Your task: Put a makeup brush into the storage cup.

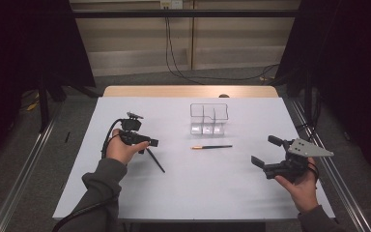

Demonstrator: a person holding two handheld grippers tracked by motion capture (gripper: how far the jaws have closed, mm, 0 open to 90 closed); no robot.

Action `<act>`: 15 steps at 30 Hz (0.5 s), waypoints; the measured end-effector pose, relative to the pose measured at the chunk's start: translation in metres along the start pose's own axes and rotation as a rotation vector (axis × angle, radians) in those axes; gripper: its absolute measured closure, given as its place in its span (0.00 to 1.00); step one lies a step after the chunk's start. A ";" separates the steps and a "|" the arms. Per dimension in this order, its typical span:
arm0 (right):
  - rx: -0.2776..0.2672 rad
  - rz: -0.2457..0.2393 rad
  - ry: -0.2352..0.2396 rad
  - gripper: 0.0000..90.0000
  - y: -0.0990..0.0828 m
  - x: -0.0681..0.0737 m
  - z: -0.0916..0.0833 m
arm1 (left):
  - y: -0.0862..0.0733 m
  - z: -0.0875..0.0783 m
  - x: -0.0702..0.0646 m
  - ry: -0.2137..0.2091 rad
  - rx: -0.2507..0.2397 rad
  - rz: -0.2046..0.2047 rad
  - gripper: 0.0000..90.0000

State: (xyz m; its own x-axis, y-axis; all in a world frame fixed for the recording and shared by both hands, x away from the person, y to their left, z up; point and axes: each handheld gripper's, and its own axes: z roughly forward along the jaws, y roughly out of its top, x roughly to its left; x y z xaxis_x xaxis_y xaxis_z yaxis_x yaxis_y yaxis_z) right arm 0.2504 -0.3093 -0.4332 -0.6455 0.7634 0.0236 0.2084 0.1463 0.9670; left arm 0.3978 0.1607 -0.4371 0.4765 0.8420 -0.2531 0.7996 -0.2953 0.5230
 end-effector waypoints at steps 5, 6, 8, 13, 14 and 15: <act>0.003 -0.002 0.002 0.01 0.000 0.000 0.000 | 0.000 -0.002 0.000 0.014 0.011 0.004 0.35; 0.003 -0.003 0.002 0.01 0.000 0.000 0.000 | 0.000 -0.002 0.000 0.017 0.016 -0.008 0.35; 0.003 -0.005 0.001 0.01 0.000 0.000 0.000 | 0.000 -0.002 0.001 0.010 0.046 -0.042 0.38; 0.002 -0.004 0.000 0.01 0.000 0.001 0.000 | -0.002 -0.001 0.001 0.020 0.071 -0.089 0.41; 0.002 -0.004 0.000 0.01 0.000 0.000 0.000 | -0.003 -0.001 0.001 0.028 0.086 -0.094 0.41; 0.002 -0.004 -0.001 0.01 0.000 0.001 0.000 | -0.003 0.000 0.001 0.029 0.086 -0.103 0.42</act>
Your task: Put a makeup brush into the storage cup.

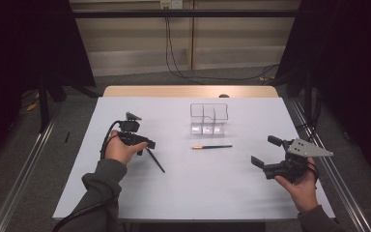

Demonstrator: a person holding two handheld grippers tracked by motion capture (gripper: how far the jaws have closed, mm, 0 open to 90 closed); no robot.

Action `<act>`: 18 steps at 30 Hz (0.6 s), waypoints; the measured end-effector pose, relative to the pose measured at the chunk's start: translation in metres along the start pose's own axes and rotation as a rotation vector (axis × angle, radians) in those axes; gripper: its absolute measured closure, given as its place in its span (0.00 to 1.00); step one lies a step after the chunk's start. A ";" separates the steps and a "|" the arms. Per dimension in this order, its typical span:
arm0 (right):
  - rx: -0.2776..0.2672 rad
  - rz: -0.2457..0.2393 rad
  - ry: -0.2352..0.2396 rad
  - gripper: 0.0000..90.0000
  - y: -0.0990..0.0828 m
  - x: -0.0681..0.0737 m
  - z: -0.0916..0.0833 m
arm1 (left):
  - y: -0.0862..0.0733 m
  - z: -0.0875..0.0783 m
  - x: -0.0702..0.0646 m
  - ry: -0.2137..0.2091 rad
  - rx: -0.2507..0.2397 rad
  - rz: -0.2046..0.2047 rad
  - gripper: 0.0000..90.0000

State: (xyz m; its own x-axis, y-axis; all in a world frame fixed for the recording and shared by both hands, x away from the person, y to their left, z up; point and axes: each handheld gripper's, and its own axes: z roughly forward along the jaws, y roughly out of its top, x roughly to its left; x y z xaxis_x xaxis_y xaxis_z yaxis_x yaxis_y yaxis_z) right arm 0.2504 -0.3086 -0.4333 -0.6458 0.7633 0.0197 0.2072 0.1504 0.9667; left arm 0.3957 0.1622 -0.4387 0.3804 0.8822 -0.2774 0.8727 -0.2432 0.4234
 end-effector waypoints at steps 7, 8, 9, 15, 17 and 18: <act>0.004 -0.002 0.004 0.01 0.000 0.000 -0.001 | -0.002 0.001 -0.002 0.000 0.025 -0.026 0.51; 0.003 -0.003 0.005 0.01 0.001 0.000 -0.001 | -0.002 0.001 -0.002 0.001 0.027 -0.026 0.51; 0.003 -0.005 0.004 0.01 0.001 0.000 -0.001 | -0.002 0.001 -0.003 -0.004 0.037 -0.041 0.52; 0.001 -0.003 0.004 0.01 0.001 0.000 -0.001 | -0.005 0.003 -0.005 -0.015 0.057 -0.079 0.55; 0.000 -0.002 0.006 0.01 0.001 0.000 -0.001 | -0.007 0.003 -0.004 -0.015 0.066 -0.070 0.57; -0.003 -0.003 -0.003 0.01 0.001 0.000 -0.001 | -0.007 0.003 -0.005 -0.019 0.066 -0.079 0.57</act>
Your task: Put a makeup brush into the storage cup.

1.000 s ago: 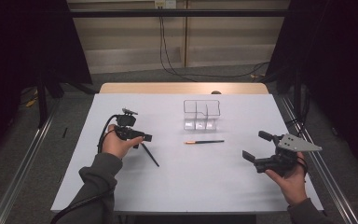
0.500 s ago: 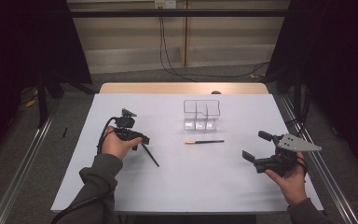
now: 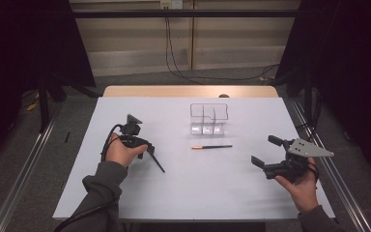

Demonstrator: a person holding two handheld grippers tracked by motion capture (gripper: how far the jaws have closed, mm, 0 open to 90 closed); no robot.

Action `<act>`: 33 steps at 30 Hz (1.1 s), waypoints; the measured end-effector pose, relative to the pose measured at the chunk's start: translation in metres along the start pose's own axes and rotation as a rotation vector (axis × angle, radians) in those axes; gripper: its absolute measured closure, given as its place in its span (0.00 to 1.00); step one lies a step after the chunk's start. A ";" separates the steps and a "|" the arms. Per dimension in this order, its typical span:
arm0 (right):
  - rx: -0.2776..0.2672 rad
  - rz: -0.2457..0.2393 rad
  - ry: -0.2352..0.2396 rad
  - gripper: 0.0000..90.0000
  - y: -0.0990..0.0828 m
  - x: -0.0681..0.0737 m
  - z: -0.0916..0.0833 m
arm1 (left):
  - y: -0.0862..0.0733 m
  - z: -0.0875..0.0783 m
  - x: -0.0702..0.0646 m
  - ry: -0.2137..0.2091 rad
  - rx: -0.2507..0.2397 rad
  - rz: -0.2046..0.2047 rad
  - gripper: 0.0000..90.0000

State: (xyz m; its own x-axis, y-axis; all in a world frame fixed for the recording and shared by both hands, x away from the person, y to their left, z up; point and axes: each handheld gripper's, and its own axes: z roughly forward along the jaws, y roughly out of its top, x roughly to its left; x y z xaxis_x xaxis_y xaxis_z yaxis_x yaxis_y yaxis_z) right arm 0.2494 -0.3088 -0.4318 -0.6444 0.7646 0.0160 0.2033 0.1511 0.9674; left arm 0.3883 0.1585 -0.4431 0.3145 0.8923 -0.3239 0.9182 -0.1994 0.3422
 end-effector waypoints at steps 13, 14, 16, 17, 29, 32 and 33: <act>0.001 -0.002 0.006 0.01 0.000 0.000 0.000 | -0.004 0.007 -0.004 0.011 0.038 -0.011 0.62; -0.002 -0.002 0.003 0.01 0.000 0.000 0.000 | -0.004 0.007 -0.004 0.012 0.038 -0.011 0.62; -0.004 -0.002 0.001 0.01 0.000 0.000 0.001 | -0.005 0.007 -0.006 0.020 0.039 -0.024 0.62; 0.000 0.001 0.005 0.01 0.000 0.000 0.000 | -0.005 0.007 -0.007 0.016 0.045 -0.036 0.63; 0.007 -0.007 0.009 0.01 0.000 0.000 0.000 | -0.006 0.008 -0.011 0.067 0.060 -0.036 0.79; 0.006 -0.007 0.008 0.01 0.000 0.000 0.001 | -0.006 0.008 -0.010 0.069 0.059 -0.041 0.79; 0.008 -0.009 0.009 0.01 0.000 0.000 0.001 | -0.006 0.009 -0.010 0.067 0.055 -0.049 0.79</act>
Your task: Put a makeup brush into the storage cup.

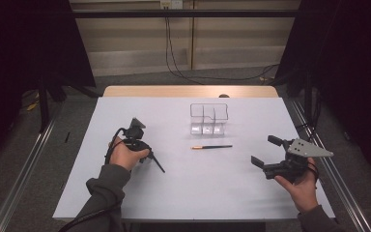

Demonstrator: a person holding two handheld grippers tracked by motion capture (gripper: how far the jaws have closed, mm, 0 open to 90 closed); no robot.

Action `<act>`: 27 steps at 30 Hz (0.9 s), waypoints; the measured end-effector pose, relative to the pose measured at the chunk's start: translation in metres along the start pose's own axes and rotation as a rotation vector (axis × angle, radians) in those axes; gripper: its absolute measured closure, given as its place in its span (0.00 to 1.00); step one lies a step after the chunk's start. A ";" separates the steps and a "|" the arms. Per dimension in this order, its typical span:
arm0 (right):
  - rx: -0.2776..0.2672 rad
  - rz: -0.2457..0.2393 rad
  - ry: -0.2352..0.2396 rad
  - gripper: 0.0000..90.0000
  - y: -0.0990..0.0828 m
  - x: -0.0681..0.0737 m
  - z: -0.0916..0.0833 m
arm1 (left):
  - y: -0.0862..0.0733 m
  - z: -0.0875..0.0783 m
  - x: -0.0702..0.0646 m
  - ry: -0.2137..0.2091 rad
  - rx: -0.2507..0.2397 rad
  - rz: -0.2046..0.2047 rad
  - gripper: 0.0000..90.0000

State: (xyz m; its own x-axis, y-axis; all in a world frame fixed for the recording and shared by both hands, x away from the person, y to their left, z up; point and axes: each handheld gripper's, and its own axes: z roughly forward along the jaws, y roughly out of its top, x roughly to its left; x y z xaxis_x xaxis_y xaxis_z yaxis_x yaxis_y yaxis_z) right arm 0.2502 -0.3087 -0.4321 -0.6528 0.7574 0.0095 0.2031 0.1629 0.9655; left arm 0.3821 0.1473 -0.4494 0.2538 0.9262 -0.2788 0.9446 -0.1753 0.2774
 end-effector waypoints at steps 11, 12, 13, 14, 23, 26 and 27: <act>0.003 0.006 -0.003 0.01 0.000 0.000 0.001 | 0.002 0.000 -0.004 -0.002 0.013 -0.028 0.71; 0.001 0.006 -0.003 0.01 0.000 0.000 0.001 | 0.002 0.000 -0.004 -0.004 0.015 -0.028 0.70; 0.002 0.007 -0.003 0.01 0.000 0.000 0.001 | 0.002 0.001 -0.005 0.010 0.004 -0.031 0.70; 0.002 0.005 -0.003 0.01 0.000 0.000 0.001 | 0.003 0.000 -0.006 0.007 0.016 -0.034 0.69; 0.001 0.006 0.000 0.01 -0.001 -0.001 0.000 | 0.007 0.005 -0.019 0.031 0.029 -0.037 0.64; 0.002 0.004 -0.003 0.01 0.000 -0.001 0.000 | 0.008 0.007 -0.022 0.047 0.032 -0.042 0.64; -0.001 0.008 -0.004 0.01 0.000 0.000 0.000 | 0.008 0.007 -0.023 0.057 0.031 -0.036 0.65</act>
State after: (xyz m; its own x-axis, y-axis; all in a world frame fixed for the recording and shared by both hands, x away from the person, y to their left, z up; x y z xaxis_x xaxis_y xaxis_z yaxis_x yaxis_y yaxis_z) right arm 0.2503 -0.3090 -0.4322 -0.6481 0.7614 0.0163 0.2074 0.1558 0.9658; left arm 0.3851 0.1227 -0.4473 0.2080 0.9493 -0.2356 0.9591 -0.1507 0.2397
